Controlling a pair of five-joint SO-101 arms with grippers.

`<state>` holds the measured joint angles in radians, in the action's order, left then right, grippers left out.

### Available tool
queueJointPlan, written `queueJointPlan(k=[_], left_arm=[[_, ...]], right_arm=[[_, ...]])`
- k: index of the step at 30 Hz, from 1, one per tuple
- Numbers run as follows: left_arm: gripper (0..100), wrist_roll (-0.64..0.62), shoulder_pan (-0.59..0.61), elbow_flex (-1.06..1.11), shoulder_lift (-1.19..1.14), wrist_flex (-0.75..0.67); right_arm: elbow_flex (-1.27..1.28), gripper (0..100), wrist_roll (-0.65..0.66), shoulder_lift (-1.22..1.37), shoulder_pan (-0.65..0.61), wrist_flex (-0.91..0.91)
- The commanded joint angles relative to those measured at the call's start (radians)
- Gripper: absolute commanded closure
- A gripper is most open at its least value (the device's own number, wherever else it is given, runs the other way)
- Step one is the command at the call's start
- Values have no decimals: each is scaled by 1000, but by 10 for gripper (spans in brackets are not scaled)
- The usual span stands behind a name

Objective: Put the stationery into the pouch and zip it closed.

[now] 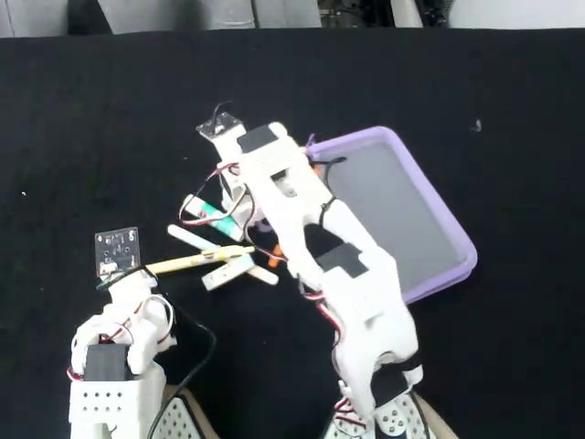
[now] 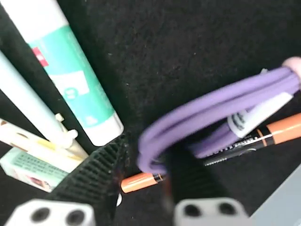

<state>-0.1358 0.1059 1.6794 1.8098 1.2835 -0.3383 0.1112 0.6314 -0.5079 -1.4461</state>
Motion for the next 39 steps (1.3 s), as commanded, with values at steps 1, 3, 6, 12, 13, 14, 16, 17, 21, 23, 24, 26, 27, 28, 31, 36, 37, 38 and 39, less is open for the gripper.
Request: queueJointPlan(k=[1,3,6,12,13,14,16,17,21,23,24,26,27,28,31,36,37,38,39], left_arm=[[970,2,-5,19,6,-12],[970,2,-5,19,6,-12],[970,2,-5,19,6,-12],[970,2,-5,19,6,-12],[970,2,-5,19,6,-12],[970,2,-5,19,6,-12],[970,2,-5,19,6,-12],[970,2,-5,19,6,-12],[970,2,-5,19,6,-12],[970,2,-5,19,6,-12],[970,2,-5,19,6,-12],[970,2,-5,19,6,-12],[970,2,-5,19,6,-12],[970,2,-5,19,6,-12],[970,2,-8,19,6,-12],[970,2,-7,19,6,-12],[970,2,-7,19,6,-12],[970,2,-7,19,6,-12],[970,2,-7,19,6,-12]], right_arm=[[-139,938,-2,28,-6,-86],[-206,969,0,42,-6,-140],[-344,987,2,42,3,-219],[-717,988,0,41,31,-316],[-774,988,0,41,31,-318],[-828,988,0,41,31,-318],[-931,988,0,41,25,-318],[-978,988,0,41,23,-318],[-1164,988,0,15,28,-316],[-1234,988,2,-28,29,-315],[-1262,988,14,-56,28,-313],[-1294,988,92,-127,23,-305],[-1297,988,143,-166,17,-298],[-1296,988,193,-209,12,-287],[-1296,988,293,-332,11,-252],[-1290,988,302,-483,9,-204],[-1277,988,302,-499,9,-195],[-1260,988,302,-513,9,-181],[-1239,988,302,-526,9,-164]])
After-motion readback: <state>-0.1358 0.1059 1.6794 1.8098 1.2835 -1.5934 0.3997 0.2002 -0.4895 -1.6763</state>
